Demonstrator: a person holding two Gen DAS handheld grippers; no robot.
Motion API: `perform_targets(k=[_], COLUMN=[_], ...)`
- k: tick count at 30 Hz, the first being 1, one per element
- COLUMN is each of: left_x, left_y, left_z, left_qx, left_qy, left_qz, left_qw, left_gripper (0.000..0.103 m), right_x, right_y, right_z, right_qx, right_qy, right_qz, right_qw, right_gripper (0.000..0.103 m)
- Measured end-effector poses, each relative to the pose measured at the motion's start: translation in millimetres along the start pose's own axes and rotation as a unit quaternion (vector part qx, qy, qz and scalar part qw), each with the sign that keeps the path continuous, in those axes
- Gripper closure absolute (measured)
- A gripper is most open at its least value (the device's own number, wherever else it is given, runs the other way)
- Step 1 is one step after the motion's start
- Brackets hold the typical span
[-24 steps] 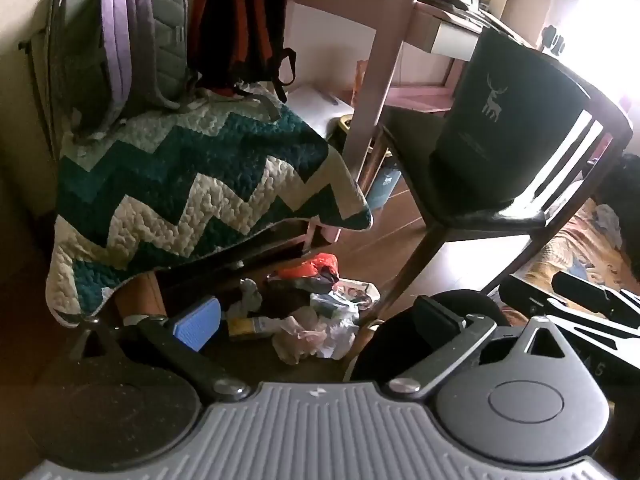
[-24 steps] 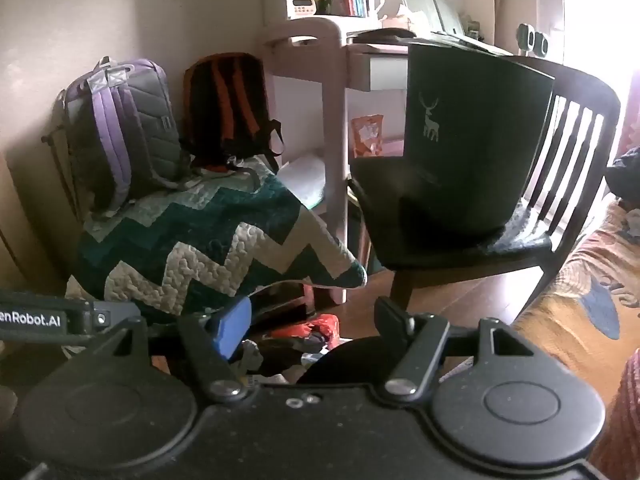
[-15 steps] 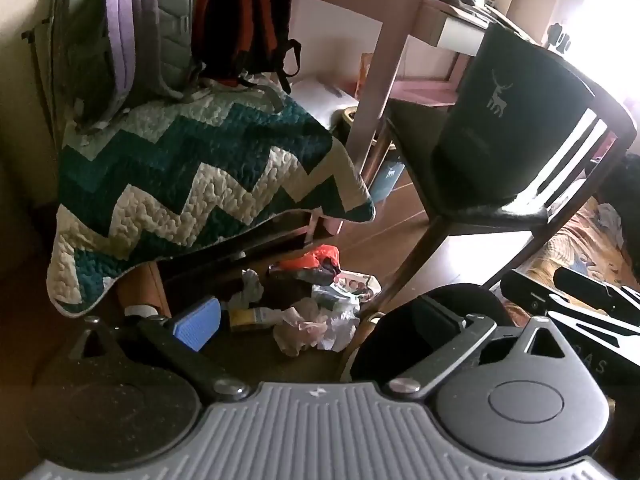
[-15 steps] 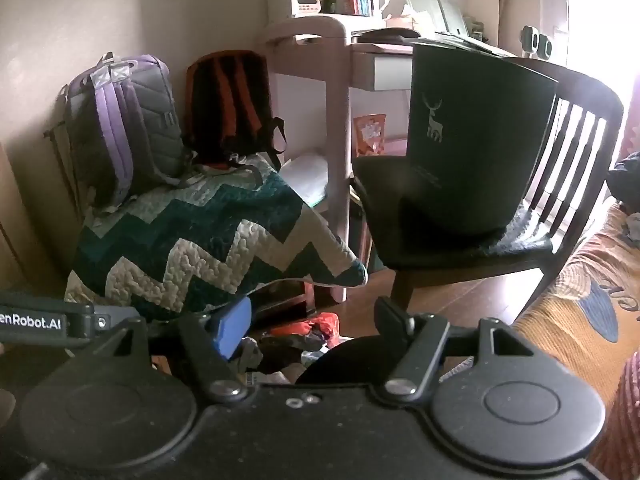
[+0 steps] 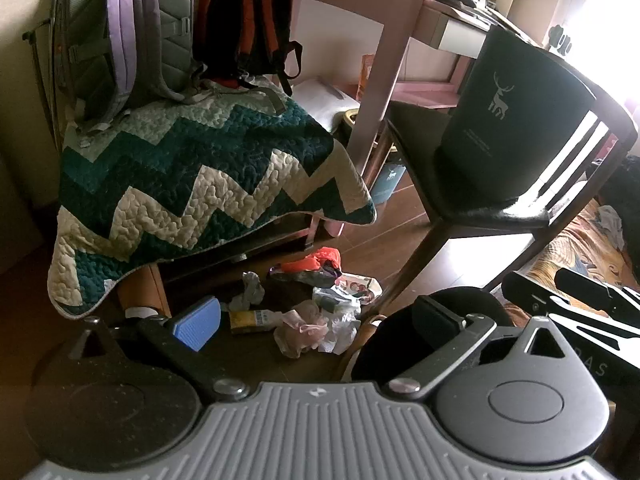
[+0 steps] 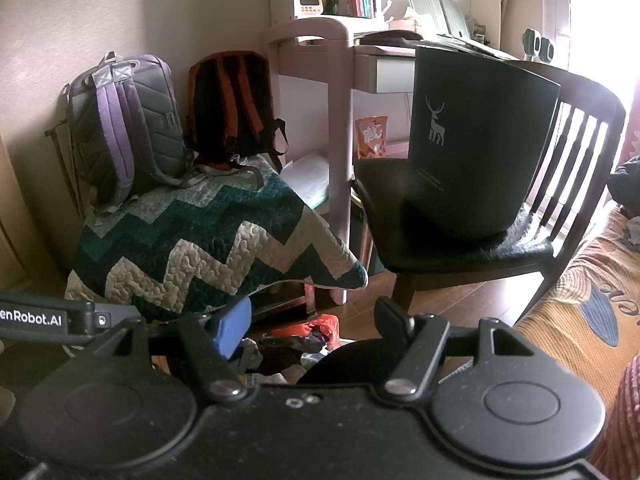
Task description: Collect trash
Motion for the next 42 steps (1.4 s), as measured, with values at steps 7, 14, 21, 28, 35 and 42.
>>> perform_targets(k=[7, 14, 21, 28, 35, 42], left_x=[-1.0, -1.7, -4.6, -1.3, 1.4, 3.4], left_y=[2.1, 5.5, 5.1, -0.1, -0.2, -1.8], left_z=[1.6, 1.7, 5.7, 9.2, 10.0, 10.6], left_qx=[-0.002, 0.000, 0.014, 0.025, 0.029, 0.027], left_qy=[-0.001, -0.001, -0.007, -0.018, -0.017, -0.020], left_qz=[0.002, 0.006, 0.022, 0.019, 0.020, 0.015], left_qw=[1.0000, 1.0000, 0.9996, 0.9994, 0.9992, 0.9993], left_gripper=[0.000, 0.000, 0.000, 0.000, 0.000, 0.000], right_x=[0.2, 2.2, 5.4, 3.4, 1.2, 2.6], right_y=[0.8, 0.9, -1.9, -2.0, 0.0, -1.1], right_z=[1.2, 2.3, 3.7, -2.9, -4.9, -4.4], right_qx=[0.002, 0.002, 0.002, -0.010, -0.015, -0.014], right_qy=[-0.001, 0.000, -0.001, 0.005, 0.005, 0.005], right_qz=[-0.002, -0.004, -0.002, 0.004, 0.006, 0.004], right_qw=[1.000, 1.000, 1.000, 1.000, 1.000, 1.000], right_gripper=[0.035, 0.035, 0.035, 0.035, 0.035, 0.035])
Point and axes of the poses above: each gripper's, at about its wrist camera, not at the fingertips, and x roughly the way its jaws point, z to its right, y to its top, the point moved 4 cm from there along x, roughly the way its jaws point, and after that the axes turned 8 degrees about y, right-handed, at the moved point
